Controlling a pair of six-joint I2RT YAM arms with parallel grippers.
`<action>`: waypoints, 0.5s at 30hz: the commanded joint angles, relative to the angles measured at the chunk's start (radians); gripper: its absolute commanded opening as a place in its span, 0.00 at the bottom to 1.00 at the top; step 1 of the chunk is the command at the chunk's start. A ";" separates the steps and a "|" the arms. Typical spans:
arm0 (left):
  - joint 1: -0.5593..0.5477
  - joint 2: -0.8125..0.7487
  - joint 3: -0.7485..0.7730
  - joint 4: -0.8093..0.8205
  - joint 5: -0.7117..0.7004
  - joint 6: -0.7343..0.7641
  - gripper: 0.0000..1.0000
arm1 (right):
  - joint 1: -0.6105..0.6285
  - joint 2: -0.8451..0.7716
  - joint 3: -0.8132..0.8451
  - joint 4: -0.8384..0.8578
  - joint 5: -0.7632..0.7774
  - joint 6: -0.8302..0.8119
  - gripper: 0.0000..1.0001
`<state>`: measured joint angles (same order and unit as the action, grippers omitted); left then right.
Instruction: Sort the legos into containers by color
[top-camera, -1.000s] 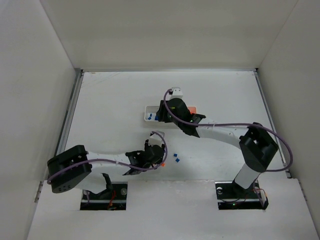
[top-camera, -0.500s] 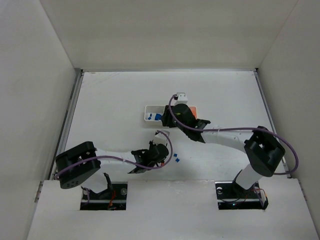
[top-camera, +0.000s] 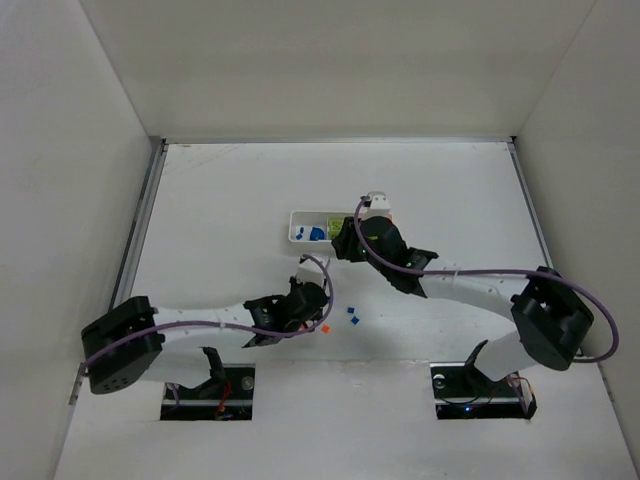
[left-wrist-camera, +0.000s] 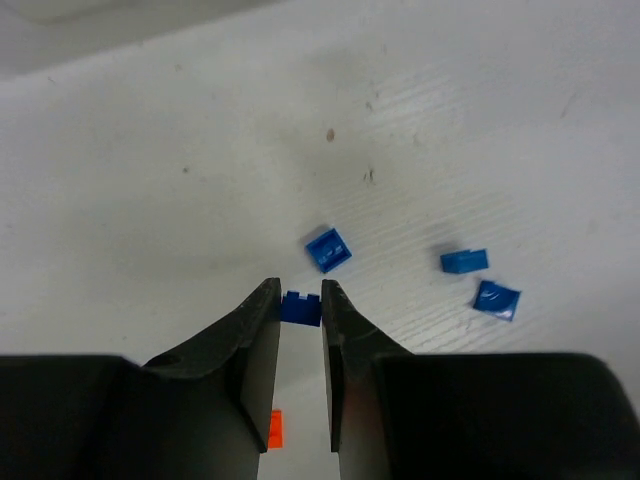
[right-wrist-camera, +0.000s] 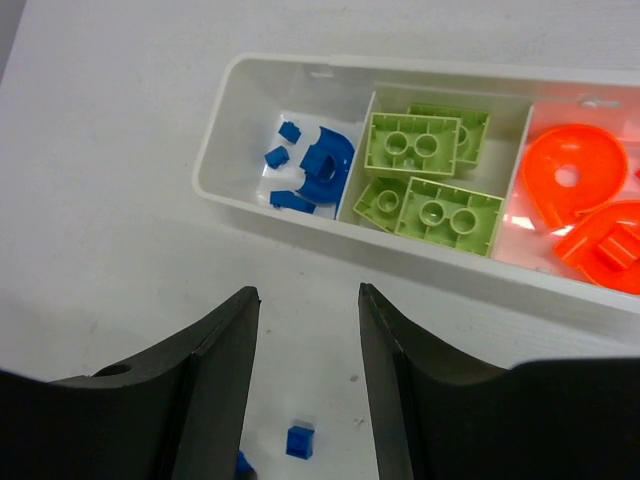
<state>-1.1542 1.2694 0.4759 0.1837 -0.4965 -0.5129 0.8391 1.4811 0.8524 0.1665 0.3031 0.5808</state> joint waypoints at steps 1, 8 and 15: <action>0.047 -0.113 0.047 0.000 -0.022 0.004 0.14 | -0.013 -0.070 -0.039 0.051 0.028 0.007 0.50; 0.248 -0.035 0.173 0.054 0.002 0.019 0.15 | 0.013 -0.163 -0.148 0.038 0.031 0.020 0.40; 0.399 0.177 0.320 0.132 0.044 0.070 0.15 | 0.168 -0.147 -0.216 0.018 0.074 0.066 0.46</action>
<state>-0.7929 1.4021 0.7277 0.2596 -0.4706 -0.4808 0.9546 1.3319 0.6533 0.1631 0.3397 0.6201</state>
